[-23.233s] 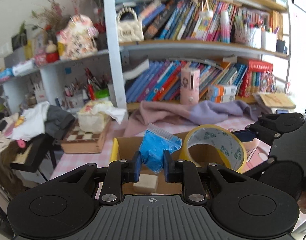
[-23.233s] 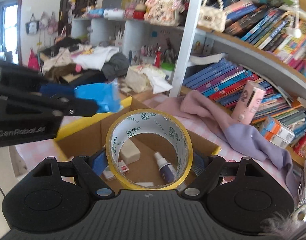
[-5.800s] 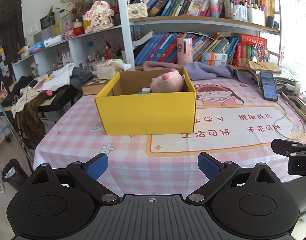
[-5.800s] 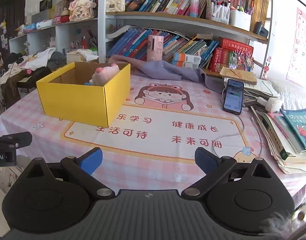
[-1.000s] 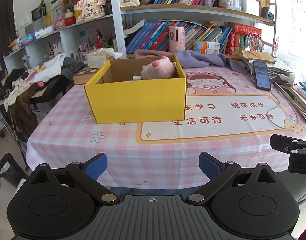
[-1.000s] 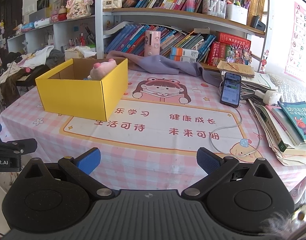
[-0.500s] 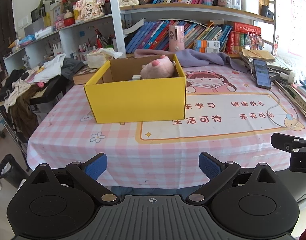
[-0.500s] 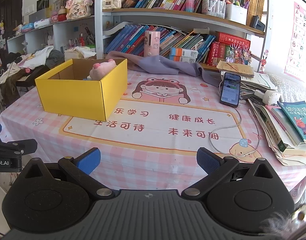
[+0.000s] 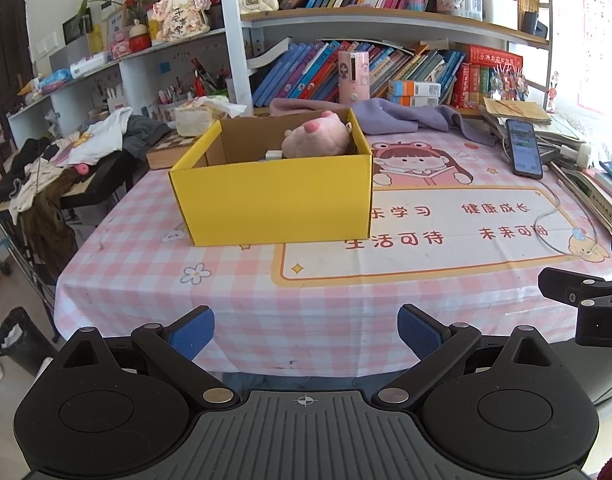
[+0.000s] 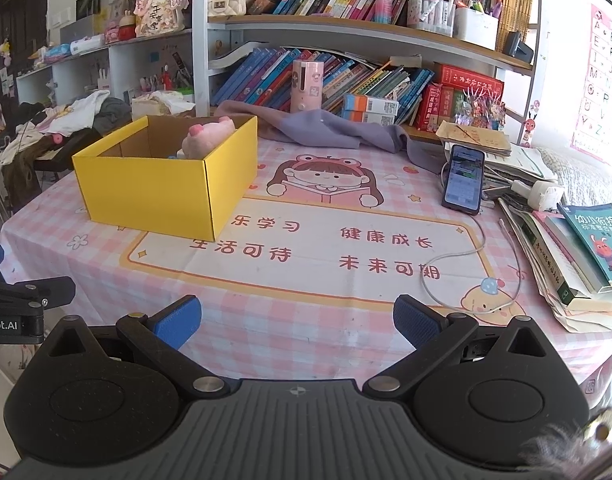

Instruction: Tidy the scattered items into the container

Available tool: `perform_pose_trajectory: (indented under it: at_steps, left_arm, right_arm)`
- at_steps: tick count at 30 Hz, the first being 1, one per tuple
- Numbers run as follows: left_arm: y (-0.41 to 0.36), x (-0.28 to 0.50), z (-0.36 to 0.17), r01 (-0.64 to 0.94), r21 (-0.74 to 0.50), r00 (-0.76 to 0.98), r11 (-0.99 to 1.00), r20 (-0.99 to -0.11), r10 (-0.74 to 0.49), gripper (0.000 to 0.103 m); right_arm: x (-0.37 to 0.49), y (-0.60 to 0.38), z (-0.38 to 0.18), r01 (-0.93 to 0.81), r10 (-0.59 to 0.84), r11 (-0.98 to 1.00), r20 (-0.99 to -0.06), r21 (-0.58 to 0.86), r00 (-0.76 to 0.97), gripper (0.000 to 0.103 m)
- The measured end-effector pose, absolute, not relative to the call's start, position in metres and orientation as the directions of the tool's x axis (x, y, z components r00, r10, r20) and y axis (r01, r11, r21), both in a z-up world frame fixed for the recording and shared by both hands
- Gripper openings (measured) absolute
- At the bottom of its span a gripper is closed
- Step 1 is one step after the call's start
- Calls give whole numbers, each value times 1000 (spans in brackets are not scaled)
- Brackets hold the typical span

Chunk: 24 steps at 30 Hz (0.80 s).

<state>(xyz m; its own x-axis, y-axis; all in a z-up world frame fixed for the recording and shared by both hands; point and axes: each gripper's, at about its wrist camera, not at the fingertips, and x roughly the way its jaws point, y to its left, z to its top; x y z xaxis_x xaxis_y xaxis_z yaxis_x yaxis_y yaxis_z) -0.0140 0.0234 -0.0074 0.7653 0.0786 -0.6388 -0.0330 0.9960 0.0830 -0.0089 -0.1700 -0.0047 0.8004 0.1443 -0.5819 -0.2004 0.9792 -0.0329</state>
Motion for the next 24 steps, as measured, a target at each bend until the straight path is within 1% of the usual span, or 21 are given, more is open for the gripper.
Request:
perform_pose_trajectory:
  at_steps: [24]
  left_arm:
    - [29,-10,-16,-23,58,747,998,-663,55,100]
  right_arm:
    - [-4,-166,-9,-215,149,976,-599,-40,787,103]
